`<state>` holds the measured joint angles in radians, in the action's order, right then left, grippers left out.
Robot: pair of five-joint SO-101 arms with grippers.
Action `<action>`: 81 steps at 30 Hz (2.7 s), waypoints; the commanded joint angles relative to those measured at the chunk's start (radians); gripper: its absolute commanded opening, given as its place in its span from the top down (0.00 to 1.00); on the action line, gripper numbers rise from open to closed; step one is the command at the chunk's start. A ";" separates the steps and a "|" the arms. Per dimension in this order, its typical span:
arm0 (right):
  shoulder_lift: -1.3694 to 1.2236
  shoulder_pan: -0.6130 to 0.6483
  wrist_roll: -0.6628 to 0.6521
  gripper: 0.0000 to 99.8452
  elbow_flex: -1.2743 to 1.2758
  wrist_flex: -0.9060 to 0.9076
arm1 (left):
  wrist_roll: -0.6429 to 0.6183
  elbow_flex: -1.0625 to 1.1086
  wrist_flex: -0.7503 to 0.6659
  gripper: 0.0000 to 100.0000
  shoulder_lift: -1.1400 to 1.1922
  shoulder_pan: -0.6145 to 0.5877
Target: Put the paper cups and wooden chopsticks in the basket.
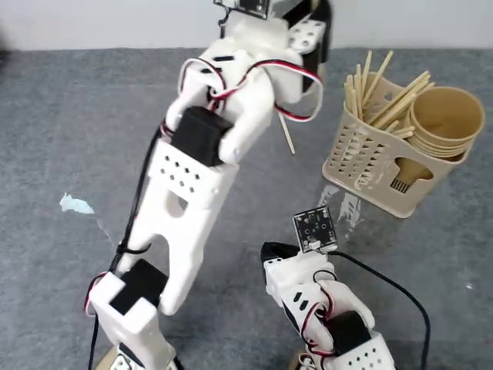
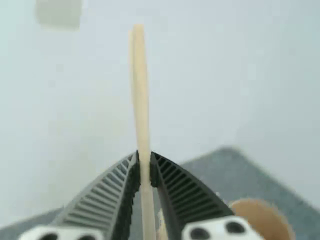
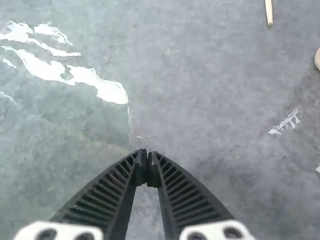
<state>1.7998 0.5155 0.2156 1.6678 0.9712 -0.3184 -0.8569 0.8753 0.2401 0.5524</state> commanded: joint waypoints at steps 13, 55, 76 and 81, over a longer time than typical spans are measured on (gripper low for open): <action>0.015 -0.002 0.014 0.99 0.015 -0.025 | -0.060 -0.021 -0.342 0.99 0.233 0.089; 0.013 -0.012 0.072 0.98 -0.095 0.056 | 0.133 -0.446 0.887 0.99 -0.005 -0.446; 0.012 -0.035 0.043 0.99 -0.120 0.061 | 0.245 1.050 0.526 0.99 -0.984 -0.549; 0.010 -0.036 -0.003 0.99 -0.190 0.061 | 0.279 1.399 0.382 0.99 -1.177 -0.623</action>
<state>1.7998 0.4910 0.2355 1.5681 1.0203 -0.0606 0.3751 1.3387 -0.8278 -0.0399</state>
